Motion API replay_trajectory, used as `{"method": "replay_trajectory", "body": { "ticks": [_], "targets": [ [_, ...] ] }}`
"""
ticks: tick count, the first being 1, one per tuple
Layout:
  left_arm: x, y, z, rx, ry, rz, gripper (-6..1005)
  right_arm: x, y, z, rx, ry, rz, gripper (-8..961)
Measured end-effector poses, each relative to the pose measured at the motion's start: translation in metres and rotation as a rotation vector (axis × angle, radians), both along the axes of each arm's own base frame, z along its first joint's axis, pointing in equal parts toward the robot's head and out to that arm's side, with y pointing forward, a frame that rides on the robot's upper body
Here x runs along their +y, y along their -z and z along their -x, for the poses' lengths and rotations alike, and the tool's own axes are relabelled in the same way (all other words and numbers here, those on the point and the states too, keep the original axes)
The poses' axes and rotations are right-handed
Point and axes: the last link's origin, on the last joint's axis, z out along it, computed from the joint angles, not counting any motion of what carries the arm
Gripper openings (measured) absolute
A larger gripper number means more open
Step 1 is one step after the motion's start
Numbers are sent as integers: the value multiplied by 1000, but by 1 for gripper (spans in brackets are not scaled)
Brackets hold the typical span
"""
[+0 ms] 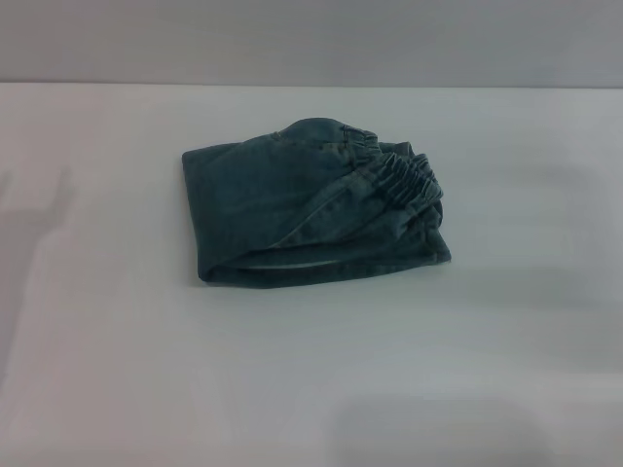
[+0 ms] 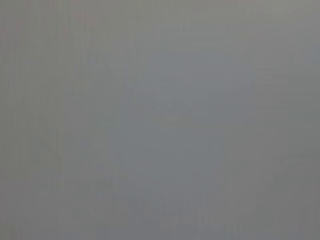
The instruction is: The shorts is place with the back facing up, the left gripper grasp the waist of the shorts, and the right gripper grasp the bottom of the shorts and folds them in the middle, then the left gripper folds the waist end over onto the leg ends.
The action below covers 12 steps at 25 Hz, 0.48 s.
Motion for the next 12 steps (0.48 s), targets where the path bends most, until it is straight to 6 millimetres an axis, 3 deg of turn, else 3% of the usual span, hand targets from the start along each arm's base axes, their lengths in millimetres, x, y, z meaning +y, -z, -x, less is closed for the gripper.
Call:
{"method": "replay_trajectory", "body": {
  "ticks": [12],
  "targets": [
    [1, -3, 7, 22, -54, -24, 825, 5, 1, 2, 9, 9, 9, 581]
  ]
}}
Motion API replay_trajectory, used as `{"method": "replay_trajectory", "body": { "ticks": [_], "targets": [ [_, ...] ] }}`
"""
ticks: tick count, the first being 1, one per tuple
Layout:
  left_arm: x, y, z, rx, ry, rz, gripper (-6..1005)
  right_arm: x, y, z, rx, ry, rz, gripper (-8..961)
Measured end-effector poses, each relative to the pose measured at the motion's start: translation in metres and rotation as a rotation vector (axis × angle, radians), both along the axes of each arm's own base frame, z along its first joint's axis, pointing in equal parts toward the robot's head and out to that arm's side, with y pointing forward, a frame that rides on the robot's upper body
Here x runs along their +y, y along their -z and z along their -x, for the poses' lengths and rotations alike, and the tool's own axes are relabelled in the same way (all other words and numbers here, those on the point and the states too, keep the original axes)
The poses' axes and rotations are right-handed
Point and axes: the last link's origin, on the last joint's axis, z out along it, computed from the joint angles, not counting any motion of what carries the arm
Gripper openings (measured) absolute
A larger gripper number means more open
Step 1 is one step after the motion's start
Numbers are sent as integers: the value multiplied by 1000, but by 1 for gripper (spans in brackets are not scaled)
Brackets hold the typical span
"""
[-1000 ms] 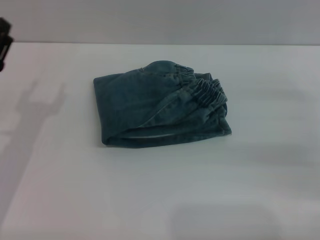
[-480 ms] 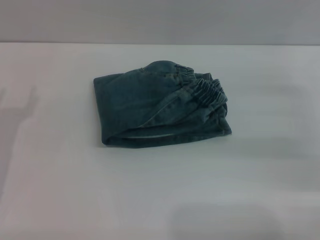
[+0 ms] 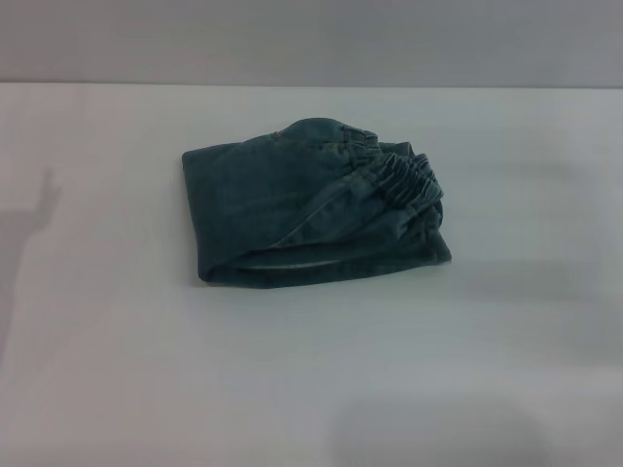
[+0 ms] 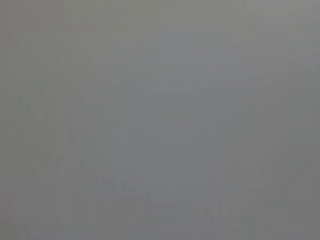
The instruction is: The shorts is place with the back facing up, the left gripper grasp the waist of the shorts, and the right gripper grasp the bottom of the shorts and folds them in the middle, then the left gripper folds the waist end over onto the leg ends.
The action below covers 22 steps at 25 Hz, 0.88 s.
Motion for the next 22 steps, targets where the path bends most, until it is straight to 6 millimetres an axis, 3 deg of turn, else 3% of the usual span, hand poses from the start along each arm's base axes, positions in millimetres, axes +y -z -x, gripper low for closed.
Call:
{"method": "replay_trajectory", "body": {
  "ticks": [22],
  "targets": [
    [3, 0, -3, 25, 7, 3, 825, 5, 4, 5, 15, -8, 15, 581]
  ]
}}
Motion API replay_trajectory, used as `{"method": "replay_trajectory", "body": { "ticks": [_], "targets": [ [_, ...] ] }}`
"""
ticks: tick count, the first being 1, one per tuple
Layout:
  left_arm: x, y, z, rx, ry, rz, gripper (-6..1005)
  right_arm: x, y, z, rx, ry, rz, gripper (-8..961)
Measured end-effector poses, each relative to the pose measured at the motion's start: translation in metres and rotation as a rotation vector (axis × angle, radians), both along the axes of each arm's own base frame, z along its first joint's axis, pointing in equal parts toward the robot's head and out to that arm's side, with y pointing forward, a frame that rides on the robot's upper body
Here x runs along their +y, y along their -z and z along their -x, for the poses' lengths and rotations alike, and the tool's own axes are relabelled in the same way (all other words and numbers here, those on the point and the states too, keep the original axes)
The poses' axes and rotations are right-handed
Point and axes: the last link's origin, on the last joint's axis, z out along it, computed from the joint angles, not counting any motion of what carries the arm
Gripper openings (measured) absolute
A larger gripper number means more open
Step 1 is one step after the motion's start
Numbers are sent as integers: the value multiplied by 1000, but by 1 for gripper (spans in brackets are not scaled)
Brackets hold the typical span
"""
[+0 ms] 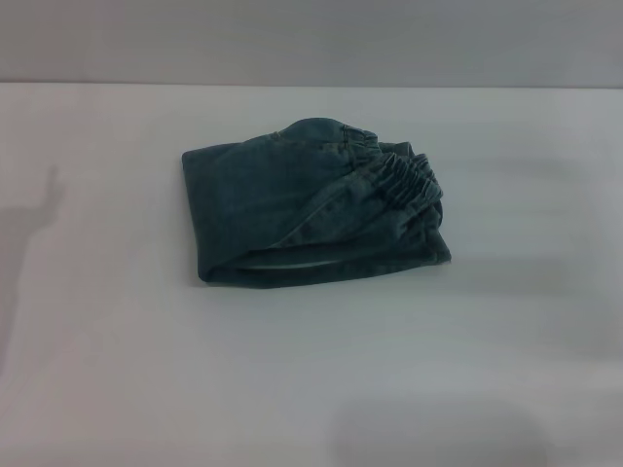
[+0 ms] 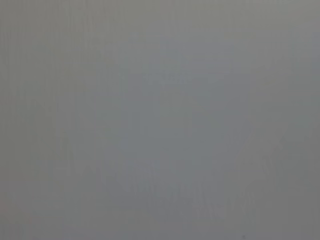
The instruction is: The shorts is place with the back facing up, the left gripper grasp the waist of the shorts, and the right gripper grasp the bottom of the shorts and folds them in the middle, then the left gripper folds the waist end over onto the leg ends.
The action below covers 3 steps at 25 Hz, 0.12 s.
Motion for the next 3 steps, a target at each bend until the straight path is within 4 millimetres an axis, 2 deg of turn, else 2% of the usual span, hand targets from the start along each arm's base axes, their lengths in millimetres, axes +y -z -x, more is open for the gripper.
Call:
{"method": "replay_trajectory", "body": {
  "ticks": [3],
  "targets": [
    [0, 0, -1, 2, 3, 2, 825, 0, 1, 0, 3, 1, 2, 581]
  ]
}}
